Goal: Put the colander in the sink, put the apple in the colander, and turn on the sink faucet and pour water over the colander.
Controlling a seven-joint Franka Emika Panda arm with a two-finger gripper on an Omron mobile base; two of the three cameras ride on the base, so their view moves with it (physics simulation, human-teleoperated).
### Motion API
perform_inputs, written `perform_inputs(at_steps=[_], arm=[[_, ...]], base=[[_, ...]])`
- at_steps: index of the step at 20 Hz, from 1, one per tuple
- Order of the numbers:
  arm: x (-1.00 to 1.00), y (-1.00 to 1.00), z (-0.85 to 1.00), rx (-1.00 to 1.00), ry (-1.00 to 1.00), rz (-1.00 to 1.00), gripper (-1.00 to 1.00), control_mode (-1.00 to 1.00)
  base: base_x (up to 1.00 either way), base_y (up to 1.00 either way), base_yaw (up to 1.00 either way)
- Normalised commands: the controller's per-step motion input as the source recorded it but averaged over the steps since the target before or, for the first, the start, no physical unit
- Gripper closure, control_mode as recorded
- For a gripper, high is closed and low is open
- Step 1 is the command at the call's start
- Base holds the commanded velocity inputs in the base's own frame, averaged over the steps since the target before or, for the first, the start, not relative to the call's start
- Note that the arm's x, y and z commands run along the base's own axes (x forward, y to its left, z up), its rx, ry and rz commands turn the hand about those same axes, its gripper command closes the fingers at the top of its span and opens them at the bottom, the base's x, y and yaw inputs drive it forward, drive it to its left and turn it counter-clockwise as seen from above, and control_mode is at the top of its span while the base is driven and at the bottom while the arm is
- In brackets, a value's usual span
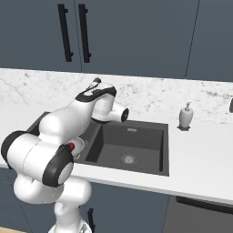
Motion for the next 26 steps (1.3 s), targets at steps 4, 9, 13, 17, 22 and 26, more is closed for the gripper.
perform_inputs(at_steps=[4, 9, 13, 17, 22, 26], arm=[[0.15, 0.00, 0.00, -0.05, -0.09, 0.00, -1.00, -1.00], [0.20, -0.05, 0.00, -0.07, -0.07, 0.00, -1.00, -1.00], [0.19, -0.14, 0.00, -0.03, -0.08, -0.02, -1.00, -1.00], [0.11, -0.08, -0.05, -0.01, -0.14, -0.05, -1.00, -1.00], [0.17, 0.00, -0.10, 0.00, -0.16, -0.11, -1.00, -1.00], [0.28, 0.00, -0.06, 0.00, -0.08, -0.10, -1.00, -1.00]], base=[[0.00, 0.00, 0.00], [0.00, 0.00, 0.00], [0.00, 0.00, 0.00], [0.00, 0.00, 0.00], [0.00, 0.00, 0.00], [0.00, 0.00, 0.00]])
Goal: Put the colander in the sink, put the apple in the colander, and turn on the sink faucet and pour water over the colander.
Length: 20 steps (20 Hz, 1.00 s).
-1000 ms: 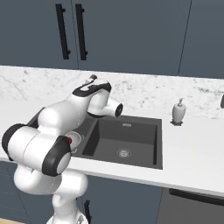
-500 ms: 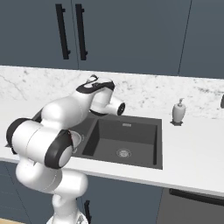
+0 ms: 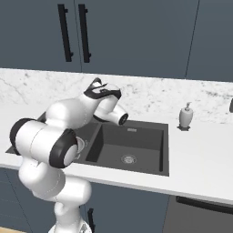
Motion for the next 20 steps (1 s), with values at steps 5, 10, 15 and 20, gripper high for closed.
perform_inputs(at_steps=[5, 10, 15, 20], arm=[[0.26, 0.00, 0.02, 0.00, 0.00, -0.06, -1.00, -1.00], [0.09, 0.00, 0.13, 0.00, 0.00, -0.02, -1.00, -1.00], [0.06, 0.05, 0.02, 0.00, 0.00, -0.01, -1.00, -1.00], [0.09, 0.12, 0.00, 0.00, 0.00, -0.03, -1.00, -1.00]], base=[[0.00, 0.00, 0.00], [0.00, 0.00, 0.00], [0.00, 0.00, 0.00], [0.00, 0.00, 0.00]])
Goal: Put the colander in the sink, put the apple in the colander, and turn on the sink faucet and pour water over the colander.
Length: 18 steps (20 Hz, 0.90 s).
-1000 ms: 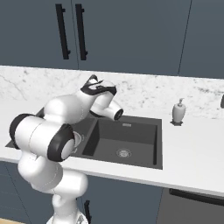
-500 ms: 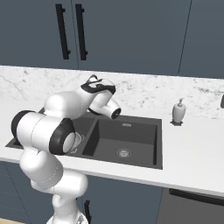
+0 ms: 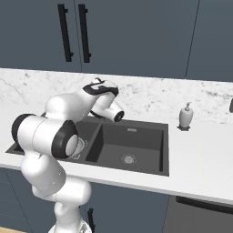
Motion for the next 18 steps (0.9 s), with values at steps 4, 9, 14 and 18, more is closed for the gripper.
perform_inputs(at_steps=[4, 9, 14, 18], arm=[[0.01, 0.18, 0.00, 0.00, -0.01, -0.02, -1.00, -1.00], [0.00, 0.20, 0.00, 0.00, 0.00, 0.00, -1.00, -1.00], [0.04, 0.07, 0.00, 0.00, 0.00, 0.00, -1.00, -1.00], [0.09, 0.04, 0.00, 0.00, 0.00, 0.00, -1.00, -1.00]], base=[[0.00, 0.00, 0.00], [0.00, 0.00, 0.00], [0.00, 0.00, 0.00], [0.00, 0.00, 0.00]])
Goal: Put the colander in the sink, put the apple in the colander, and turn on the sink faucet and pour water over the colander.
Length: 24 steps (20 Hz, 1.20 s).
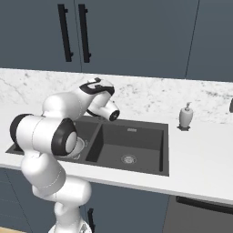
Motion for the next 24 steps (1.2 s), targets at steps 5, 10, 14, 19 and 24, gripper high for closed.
perform_inputs(at_steps=[5, 10, 14, 19, 24], arm=[[0.03, 0.24, -0.02, 0.00, -0.03, -0.01, -1.00, -1.00], [0.00, 0.33, -0.09, -0.04, -0.10, -0.03, -1.00, -1.00], [0.02, 0.32, -0.09, -0.05, -0.12, -0.06, -1.00, -1.00], [0.11, 0.24, -0.03, -0.06, -0.09, -0.08, -1.00, -1.00], [0.08, 0.17, -0.02, -0.06, -0.06, -0.08, -1.00, -1.00]], base=[[0.00, 0.00, 0.00], [0.00, 0.00, 0.00], [0.00, 0.00, 0.00], [0.00, 0.00, 0.00], [0.00, 0.00, 0.00]])
